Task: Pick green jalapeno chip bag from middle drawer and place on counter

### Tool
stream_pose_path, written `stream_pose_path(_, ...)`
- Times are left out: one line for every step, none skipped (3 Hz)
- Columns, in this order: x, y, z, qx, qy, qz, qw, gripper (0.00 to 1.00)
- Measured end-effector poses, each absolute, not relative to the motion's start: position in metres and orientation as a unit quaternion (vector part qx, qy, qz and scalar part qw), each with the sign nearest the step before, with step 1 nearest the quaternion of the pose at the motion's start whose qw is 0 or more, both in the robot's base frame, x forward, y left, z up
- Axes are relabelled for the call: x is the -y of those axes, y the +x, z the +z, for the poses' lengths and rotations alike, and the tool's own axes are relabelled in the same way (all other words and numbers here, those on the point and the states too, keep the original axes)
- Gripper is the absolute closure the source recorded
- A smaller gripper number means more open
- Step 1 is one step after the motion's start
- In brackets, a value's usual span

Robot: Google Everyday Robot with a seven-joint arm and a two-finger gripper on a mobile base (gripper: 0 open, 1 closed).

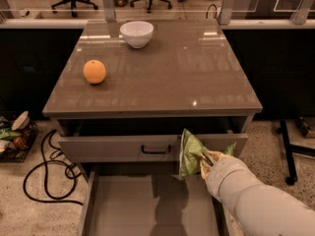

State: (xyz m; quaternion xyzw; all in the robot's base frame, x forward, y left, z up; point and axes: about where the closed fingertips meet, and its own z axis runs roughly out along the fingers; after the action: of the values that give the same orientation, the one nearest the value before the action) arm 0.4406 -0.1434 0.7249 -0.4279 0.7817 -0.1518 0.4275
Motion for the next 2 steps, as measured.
stream_pose_path(0.144, 0.45, 0.762, -0.766, -0.421, -0.166, 0.457, 1.0)
stream_pose_path(0.145, 0.449, 0.815, -0.743, -0.413, -0.189, 0.491, 1.0)
